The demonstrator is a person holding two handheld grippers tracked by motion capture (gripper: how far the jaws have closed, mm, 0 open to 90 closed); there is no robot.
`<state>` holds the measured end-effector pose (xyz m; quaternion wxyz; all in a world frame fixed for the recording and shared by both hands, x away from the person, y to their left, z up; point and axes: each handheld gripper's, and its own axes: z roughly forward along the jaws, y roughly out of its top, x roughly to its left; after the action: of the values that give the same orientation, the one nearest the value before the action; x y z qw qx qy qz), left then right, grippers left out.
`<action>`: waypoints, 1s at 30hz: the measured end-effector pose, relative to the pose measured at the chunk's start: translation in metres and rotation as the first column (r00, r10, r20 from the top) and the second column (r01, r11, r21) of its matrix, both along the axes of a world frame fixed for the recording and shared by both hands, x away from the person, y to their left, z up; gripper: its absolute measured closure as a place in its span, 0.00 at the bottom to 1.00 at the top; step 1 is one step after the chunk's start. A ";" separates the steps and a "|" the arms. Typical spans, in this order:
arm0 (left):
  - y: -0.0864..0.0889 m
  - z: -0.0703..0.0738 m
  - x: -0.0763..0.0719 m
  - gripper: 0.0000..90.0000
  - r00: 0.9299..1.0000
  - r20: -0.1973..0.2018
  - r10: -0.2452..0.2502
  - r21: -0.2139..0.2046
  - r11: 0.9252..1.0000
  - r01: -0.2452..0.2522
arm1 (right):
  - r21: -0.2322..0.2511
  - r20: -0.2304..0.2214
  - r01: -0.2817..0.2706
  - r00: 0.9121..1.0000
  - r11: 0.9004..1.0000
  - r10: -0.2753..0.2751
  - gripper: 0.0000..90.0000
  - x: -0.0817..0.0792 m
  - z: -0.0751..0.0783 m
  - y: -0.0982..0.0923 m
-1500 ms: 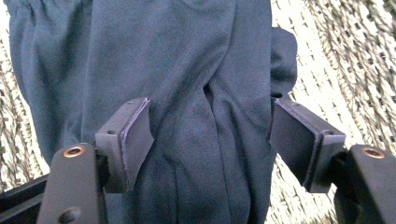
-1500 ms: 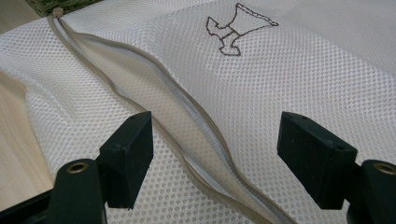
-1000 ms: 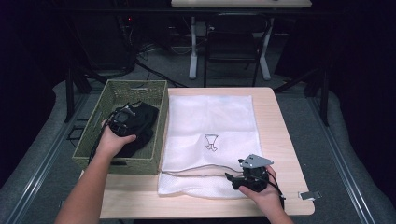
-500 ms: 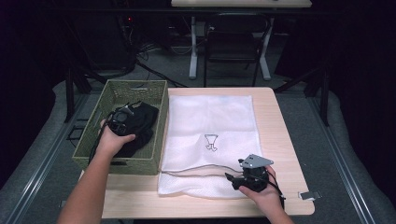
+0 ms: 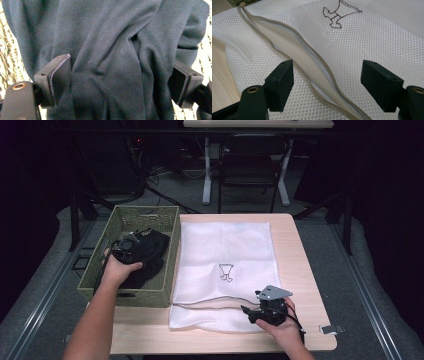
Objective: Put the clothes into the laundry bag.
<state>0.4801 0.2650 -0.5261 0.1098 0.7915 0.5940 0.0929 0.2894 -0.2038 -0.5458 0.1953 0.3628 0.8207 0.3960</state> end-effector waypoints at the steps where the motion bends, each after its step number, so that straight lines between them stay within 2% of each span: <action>1: 0.001 0.000 0.001 0.17 1.000 -0.005 0.004 -0.002 1.000 -0.004 | 0.000 -0.002 0.000 1.000 1.000 0.000 0.29 0.000 0.000 0.000; 11: 0.007 -0.006 0.007 0.17 0.999 -0.028 0.033 -0.021 0.999 -0.034 | -0.001 -0.002 -0.001 1.000 1.000 0.001 0.29 0.000 0.000 0.000; 17: 0.010 -0.010 0.011 0.18 0.998 -0.050 0.047 -0.054 0.997 -0.049 | -0.002 -0.001 -0.004 1.000 1.000 0.004 0.29 0.000 0.000 0.001; 30: 0.009 -0.013 0.013 0.18 0.997 -0.056 0.049 -0.081 0.995 -0.053 | -0.005 0.001 -0.008 1.000 1.000 0.008 0.29 0.000 0.000 0.002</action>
<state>0.4930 0.2737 -0.5395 0.1237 0.7730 0.6202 0.0497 0.2897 -0.2021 -0.5462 0.1952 0.3589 0.8230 0.3947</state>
